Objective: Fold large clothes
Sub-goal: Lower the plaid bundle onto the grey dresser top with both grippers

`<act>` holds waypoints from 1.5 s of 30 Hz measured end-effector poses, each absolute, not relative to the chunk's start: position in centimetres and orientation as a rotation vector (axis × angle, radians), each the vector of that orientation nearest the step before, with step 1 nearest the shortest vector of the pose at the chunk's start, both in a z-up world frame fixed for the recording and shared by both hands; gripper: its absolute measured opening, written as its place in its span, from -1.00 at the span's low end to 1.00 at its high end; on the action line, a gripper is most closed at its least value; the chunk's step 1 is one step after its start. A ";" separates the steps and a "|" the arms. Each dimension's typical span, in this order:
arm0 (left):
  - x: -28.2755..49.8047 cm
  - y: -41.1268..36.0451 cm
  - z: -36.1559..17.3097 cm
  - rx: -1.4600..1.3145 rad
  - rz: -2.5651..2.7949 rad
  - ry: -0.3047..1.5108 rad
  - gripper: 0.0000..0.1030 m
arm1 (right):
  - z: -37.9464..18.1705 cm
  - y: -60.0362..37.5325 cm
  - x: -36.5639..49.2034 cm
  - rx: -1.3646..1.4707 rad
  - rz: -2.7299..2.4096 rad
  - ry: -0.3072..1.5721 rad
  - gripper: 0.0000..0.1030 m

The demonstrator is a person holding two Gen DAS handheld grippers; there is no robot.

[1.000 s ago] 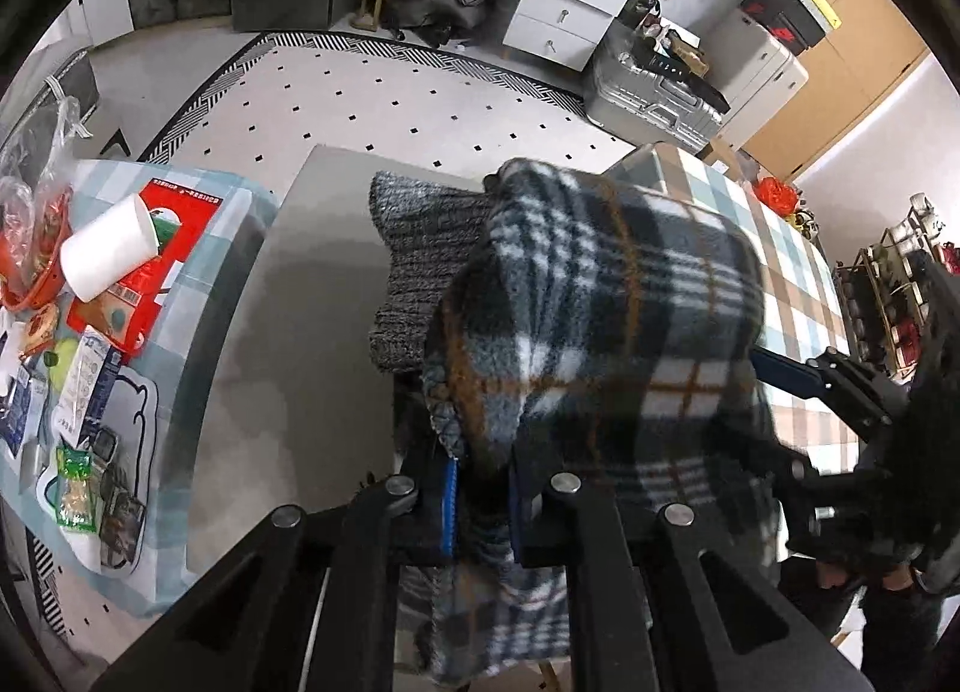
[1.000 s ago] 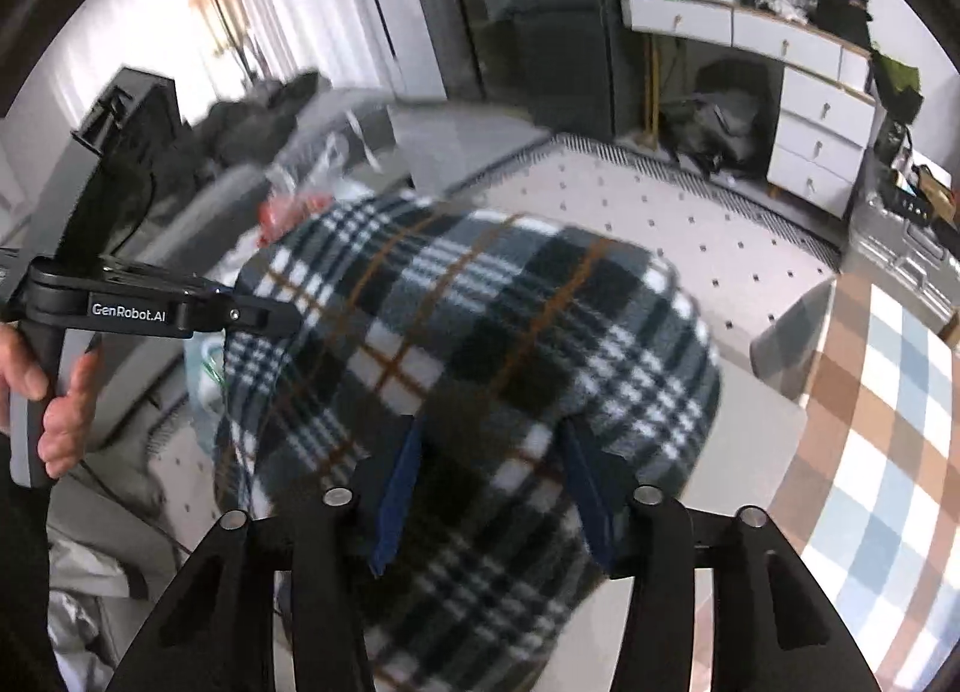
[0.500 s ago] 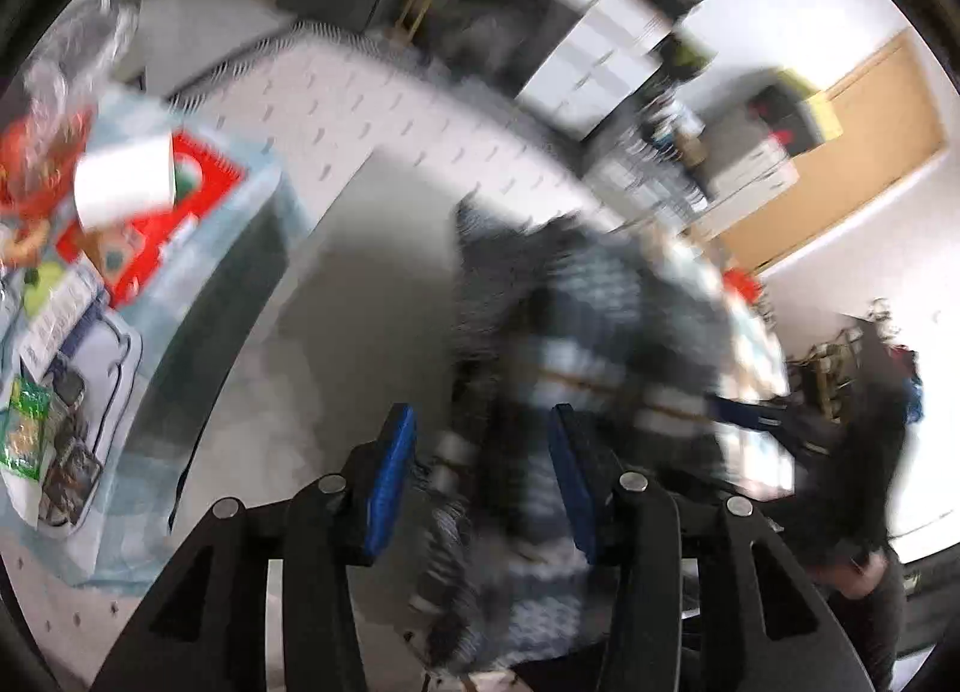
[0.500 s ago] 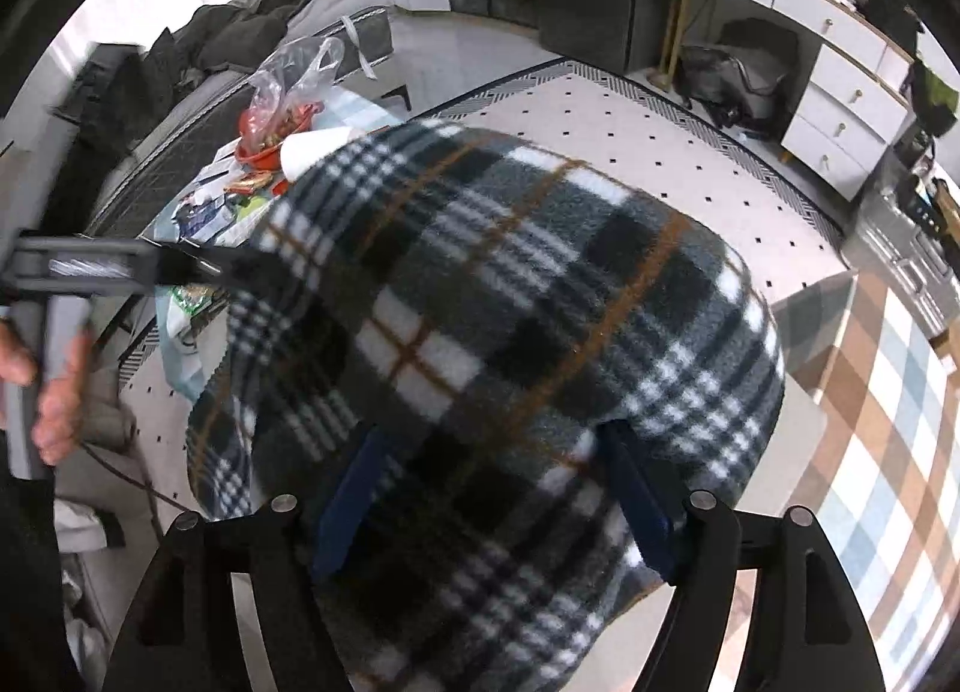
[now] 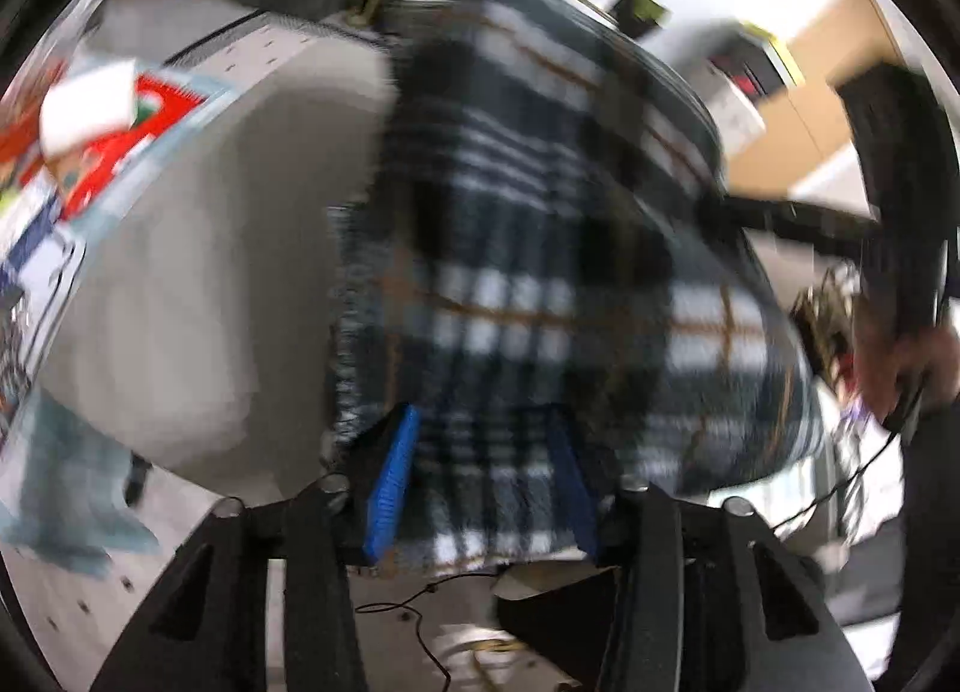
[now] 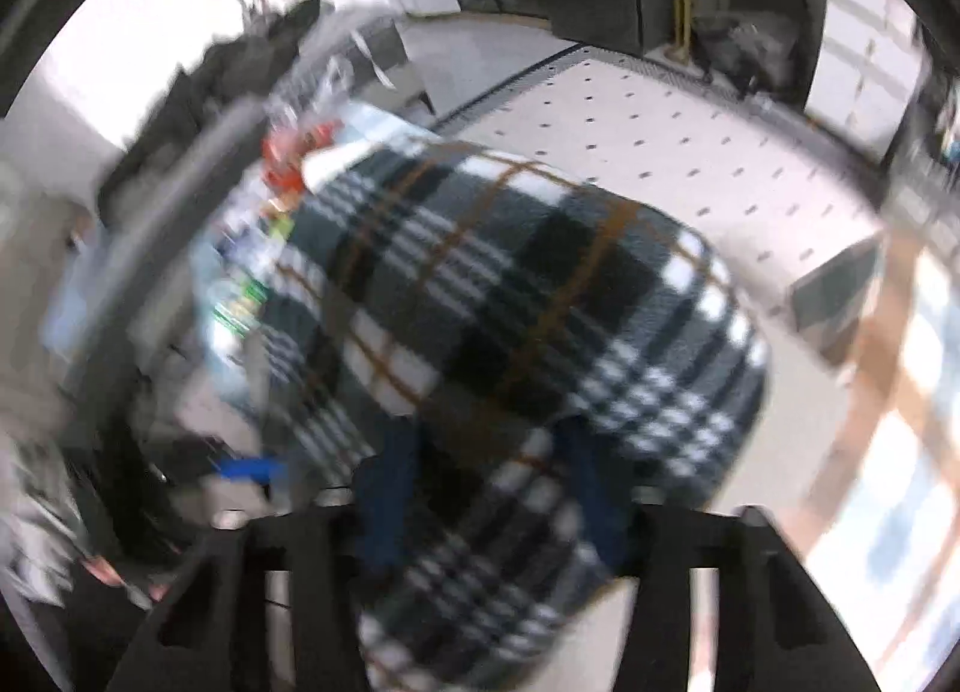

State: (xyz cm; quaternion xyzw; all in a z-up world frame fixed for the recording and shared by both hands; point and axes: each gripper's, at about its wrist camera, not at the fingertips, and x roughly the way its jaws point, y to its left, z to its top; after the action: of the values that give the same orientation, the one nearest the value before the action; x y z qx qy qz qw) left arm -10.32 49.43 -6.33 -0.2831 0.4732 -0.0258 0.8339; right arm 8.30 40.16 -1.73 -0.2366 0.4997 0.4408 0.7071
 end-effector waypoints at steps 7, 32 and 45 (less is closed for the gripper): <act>-8.9 48.7 -5.2 -0.551 -0.013 1.048 -0.44 | -3.2 42.0 5.1 -0.842 0.900 0.973 -0.24; -7.4 49.2 -5.1 -0.593 -0.041 0.906 -0.39 | 1.8 51.4 6.8 -0.808 0.942 0.970 -0.72; -7.7 48.4 -4.8 -0.514 -0.002 0.901 -0.38 | -4.8 54.7 9.4 -0.861 0.812 1.058 -0.70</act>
State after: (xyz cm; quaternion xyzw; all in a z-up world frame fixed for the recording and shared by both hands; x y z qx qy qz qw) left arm -7.71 48.39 -4.81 -0.2458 0.4306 -0.0010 0.8684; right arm 9.44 54.71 -4.79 -0.3869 0.4750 0.3646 0.7012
